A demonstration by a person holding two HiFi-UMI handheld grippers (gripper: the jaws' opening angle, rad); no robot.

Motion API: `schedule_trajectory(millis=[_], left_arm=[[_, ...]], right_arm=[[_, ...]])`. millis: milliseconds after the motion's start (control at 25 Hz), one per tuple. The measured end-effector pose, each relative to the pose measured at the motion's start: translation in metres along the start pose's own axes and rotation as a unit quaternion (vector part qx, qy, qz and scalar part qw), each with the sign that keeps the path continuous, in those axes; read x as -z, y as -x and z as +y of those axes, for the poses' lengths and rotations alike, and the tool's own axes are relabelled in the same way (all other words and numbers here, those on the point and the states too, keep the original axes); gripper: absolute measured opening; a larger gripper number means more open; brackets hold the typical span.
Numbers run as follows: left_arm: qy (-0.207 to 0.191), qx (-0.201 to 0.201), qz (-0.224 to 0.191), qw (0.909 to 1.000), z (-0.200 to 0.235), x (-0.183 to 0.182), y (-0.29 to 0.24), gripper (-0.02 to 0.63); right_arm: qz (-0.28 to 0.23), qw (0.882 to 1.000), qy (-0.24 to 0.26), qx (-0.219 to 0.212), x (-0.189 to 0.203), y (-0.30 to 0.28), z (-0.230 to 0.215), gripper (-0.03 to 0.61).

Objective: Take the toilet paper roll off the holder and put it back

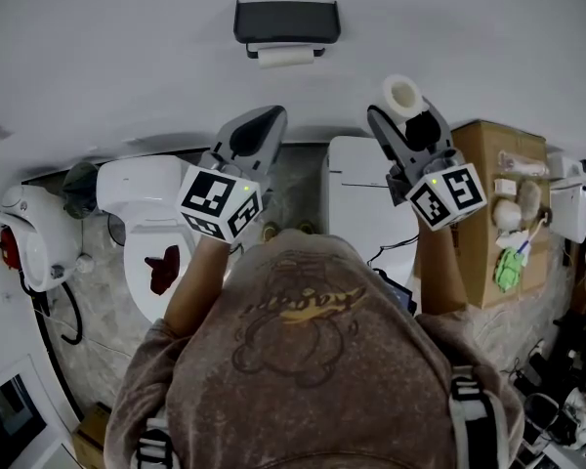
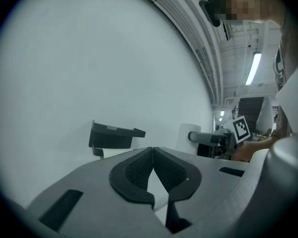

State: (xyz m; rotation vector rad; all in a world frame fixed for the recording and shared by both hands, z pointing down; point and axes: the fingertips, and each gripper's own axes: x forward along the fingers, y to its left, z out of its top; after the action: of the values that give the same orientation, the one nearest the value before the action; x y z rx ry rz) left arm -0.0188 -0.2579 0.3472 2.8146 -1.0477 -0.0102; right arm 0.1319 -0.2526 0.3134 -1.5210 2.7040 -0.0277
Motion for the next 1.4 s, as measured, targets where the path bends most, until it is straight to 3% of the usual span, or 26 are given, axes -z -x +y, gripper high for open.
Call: schedule_trajectory(millis=[680, 1120, 1400], left_arm=[[0.009, -0.009, 0.007, 0.9999, -0.002, 0.011, 0.007, 0.02], [0.009, -0.01, 0.006, 0.9999, -0.004, 0.012, 0.008, 0.02], [0.005, -0.006, 0.003, 1.0, -0.006, 0.008, 0.01, 0.02]], right_arm=[[0.036, 0.999, -0.035, 0.0, 0.058, 0.021, 0.027, 0.29], [0.042, 0.998, -0.042, 0.001, 0.054, 0.026, 0.018, 0.29], [0.026, 0.999, -0.045, -0.005, 0.027, 0.023, 0.008, 0.29]])
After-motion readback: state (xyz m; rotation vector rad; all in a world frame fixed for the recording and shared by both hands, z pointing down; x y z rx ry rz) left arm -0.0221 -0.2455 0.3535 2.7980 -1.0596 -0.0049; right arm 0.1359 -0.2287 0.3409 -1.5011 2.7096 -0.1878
